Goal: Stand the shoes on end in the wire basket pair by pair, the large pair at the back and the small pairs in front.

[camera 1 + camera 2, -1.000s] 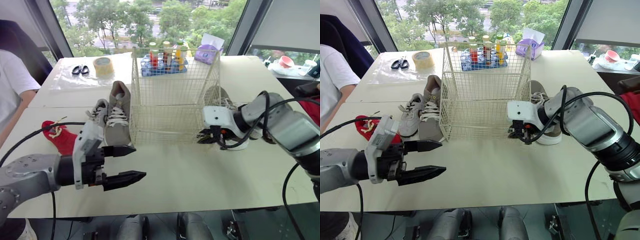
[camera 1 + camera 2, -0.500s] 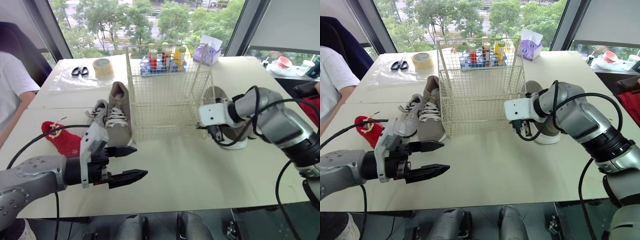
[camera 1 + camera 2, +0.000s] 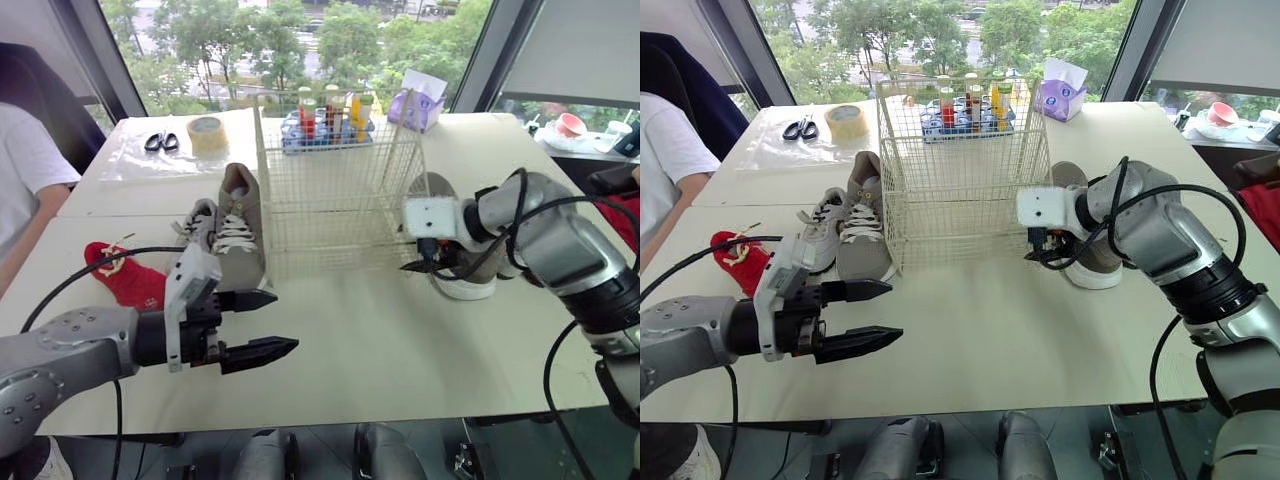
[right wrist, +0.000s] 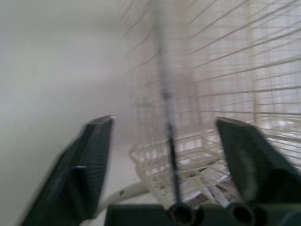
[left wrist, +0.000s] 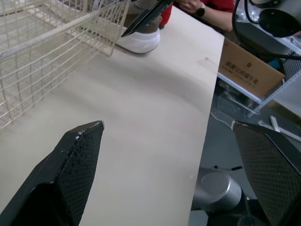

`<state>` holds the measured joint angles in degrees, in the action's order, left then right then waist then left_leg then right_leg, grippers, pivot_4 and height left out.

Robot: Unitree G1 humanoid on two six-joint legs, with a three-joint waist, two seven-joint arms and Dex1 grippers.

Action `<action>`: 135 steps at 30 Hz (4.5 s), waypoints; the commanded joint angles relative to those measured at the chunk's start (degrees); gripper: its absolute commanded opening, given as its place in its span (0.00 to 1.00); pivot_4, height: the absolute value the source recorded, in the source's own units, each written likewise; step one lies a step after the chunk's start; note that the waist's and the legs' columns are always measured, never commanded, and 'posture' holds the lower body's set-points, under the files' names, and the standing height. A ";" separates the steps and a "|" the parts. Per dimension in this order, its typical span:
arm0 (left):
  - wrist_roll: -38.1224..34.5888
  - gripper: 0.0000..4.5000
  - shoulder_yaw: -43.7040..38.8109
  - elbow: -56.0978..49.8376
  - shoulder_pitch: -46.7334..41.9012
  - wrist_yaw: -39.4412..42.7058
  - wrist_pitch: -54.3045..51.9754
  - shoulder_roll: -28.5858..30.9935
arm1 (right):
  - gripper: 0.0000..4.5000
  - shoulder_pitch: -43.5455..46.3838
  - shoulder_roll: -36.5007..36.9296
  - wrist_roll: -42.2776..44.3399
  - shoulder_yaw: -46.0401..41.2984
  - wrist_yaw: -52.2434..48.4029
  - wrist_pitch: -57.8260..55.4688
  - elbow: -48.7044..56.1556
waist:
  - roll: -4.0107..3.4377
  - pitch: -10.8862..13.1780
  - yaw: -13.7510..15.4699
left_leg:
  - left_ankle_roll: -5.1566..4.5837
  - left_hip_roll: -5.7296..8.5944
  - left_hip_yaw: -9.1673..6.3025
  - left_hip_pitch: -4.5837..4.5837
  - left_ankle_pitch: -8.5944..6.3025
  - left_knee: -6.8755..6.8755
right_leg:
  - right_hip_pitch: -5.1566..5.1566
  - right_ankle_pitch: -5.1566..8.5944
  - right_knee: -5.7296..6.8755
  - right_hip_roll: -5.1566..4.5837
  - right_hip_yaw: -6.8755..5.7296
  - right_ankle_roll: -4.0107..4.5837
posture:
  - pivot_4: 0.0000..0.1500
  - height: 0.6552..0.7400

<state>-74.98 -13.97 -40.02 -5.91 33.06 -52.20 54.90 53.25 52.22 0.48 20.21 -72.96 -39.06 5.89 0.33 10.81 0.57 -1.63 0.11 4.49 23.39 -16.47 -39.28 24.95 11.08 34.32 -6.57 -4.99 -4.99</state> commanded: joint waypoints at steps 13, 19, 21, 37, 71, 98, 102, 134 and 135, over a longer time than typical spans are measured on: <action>5.96 1.00 10.28 -2.77 1.28 -9.73 5.50 -16.33 | 0.99 -17.39 -10.96 12.00 -48.42 29.07 -11.47 11.76 | 0.24 -0.17 1.47 | -0.11 0.05 -0.11 -0.03 -0.07 0.04 | -0.23 -0.05 -0.08 -0.10 -0.15 0.03 | 1.00 1.00; 11.87 1.00 13.89 -3.20 2.87 -5.24 5.57 -14.60 | 0.99 -34.78 -19.49 16.35 -55.50 37.18 -12.88 18.13 | -0.28 -0.30 1.00 | -0.21 0.08 0.14 -0.07 -0.11 0.04 | -0.16 -0.05 -0.10 -0.07 0.07 0.02 | 1.00 1.00; 12.91 1.00 14.42 -2.97 3.27 -4.46 5.83 -14.72 | 0.99 -37.76 -22.24 17.20 -56.14 39.29 -11.80 19.09 | -0.39 -0.36 0.32 | -0.30 0.02 0.12 -0.16 -0.16 0.04 | -0.19 -0.04 -0.08 0.02 0.08 0.02 | 1.00 1.00; 15.66 1.00 14.18 -2.25 4.98 -2.63 4.80 -14.87 | 0.99 -38.12 -26.40 20.98 -49.04 45.70 -2.33 8.36 | -0.52 -0.41 0.15 | -0.51 -0.04 0.01 -0.23 -0.21 0.04 | -0.26 0.06 -0.04 0.13 0.13 0.25 | 1.00 1.00; 9.06 1.00 8.04 8.28 -3.92 6.27 -1.33 -9.05 | 0.22 -25.31 -24.57 19.93 -48.88 65.47 16.34 2.72 | -0.80 -0.38 -0.79 | -0.26 0.09 0.05 0.16 0.05 0.10 | 0.27 0.04 0.09 -0.08 0.17 0.27 | 1.00 1.00; -5.05 1.00 -10.54 52.62 -42.67 9.82 -9.20 6.13 | 0.22 15.31 -8.43 21.78 -21.40 18.28 30.95 -2.76 | 0.13 0.26 -1.26 | -0.23 0.14 0.10 0.10 0.07 0.07 | 0.34 0.12 0.66 -0.15 0.17 -0.26 | 1.00 1.00; -0.01 1.00 -9.40 53.52 -42.39 13.26 -9.08 6.18 | 0.22 15.17 -9.69 21.27 -21.65 18.29 31.95 -3.01 | 0.22 0.32 -1.40 | -0.21 0.13 0.14 0.11 0.06 0.10 | 0.35 0.13 0.65 -0.15 0.17 -0.27 | 1.00 1.00; 28.13 1.00 1.45 72.31 -61.18 38.03 -6.12 3.21 | 0.22 11.93 -11.54 22.42 -23.79 19.56 26.71 7.29 | 0.31 0.38 -1.37 | -0.15 0.10 0.16 0.12 0.10 0.08 | 0.41 0.13 0.80 -0.13 0.15 -0.28 | 1.00 1.00; 28.85 1.00 1.58 73.13 -61.23 38.89 -5.55 3.44 | 0.22 11.97 -11.51 22.10 -23.78 19.69 26.90 7.11 | 0.31 0.38 -1.37 | -0.15 0.10 0.17 0.12 0.11 0.08 | 0.41 0.13 0.80 -0.13 0.15 -0.28 | 1.00 1.00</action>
<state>-47.10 -10.93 32.46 -65.44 70.30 -59.33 56.83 63.88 40.37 22.65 -0.89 -54.81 -13.58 11.89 0.65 11.19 -0.80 -1.78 0.21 4.66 23.51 -16.36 -39.20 25.36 11.21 35.14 -6.70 -4.83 -5.27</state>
